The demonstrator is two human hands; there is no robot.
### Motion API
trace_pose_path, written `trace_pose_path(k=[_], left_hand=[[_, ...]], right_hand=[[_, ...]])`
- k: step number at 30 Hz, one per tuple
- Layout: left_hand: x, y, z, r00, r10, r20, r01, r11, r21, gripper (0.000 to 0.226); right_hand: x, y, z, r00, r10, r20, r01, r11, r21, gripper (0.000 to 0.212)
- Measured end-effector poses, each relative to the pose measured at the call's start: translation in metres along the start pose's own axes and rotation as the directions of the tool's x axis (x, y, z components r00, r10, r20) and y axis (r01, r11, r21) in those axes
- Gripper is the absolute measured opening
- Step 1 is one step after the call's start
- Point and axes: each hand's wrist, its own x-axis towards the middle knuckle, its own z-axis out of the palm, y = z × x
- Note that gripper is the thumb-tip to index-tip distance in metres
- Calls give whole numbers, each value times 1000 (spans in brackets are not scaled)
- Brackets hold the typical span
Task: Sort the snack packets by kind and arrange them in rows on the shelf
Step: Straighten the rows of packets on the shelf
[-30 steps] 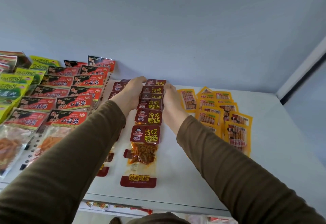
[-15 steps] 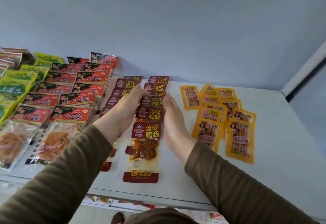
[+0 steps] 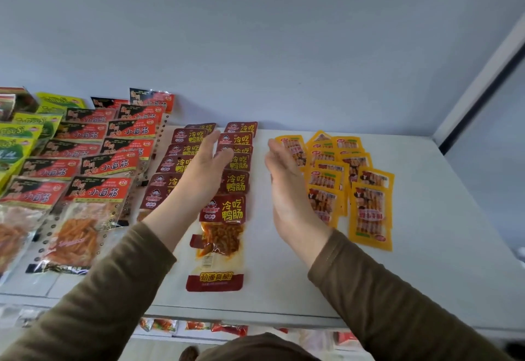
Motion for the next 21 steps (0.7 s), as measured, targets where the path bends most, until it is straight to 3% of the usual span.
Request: trace_pose_path(k=[3, 8, 12, 16, 18, 21], left_hand=[[-1, 8, 28, 957, 254, 143, -283, 928, 244, 55], [12, 14, 103, 869, 278, 408, -478, 686, 549, 60], [27, 20, 142, 853, 251, 458, -511, 587, 628, 61], [33, 15, 150, 866, 190, 463, -484, 552, 679, 67], [33, 10, 144, 868, 188, 459, -482, 538, 692, 68], [32, 2, 131, 867, 185, 463, -485, 528, 697, 67]], right_hand=[[17, -9, -37, 986, -136, -100, 127, 987, -94, 34], [47, -21, -99, 955, -220, -200, 148, 936, -320, 33], [67, -14, -129, 946, -275, -171, 138, 821, -554, 37], [72, -1, -135, 964, -263, -39, 135, 611, -780, 41], [74, 2, -137, 964, -265, -10, 136, 526, -839, 42], [75, 2, -143, 962, -271, -32, 110, 493, -863, 39]])
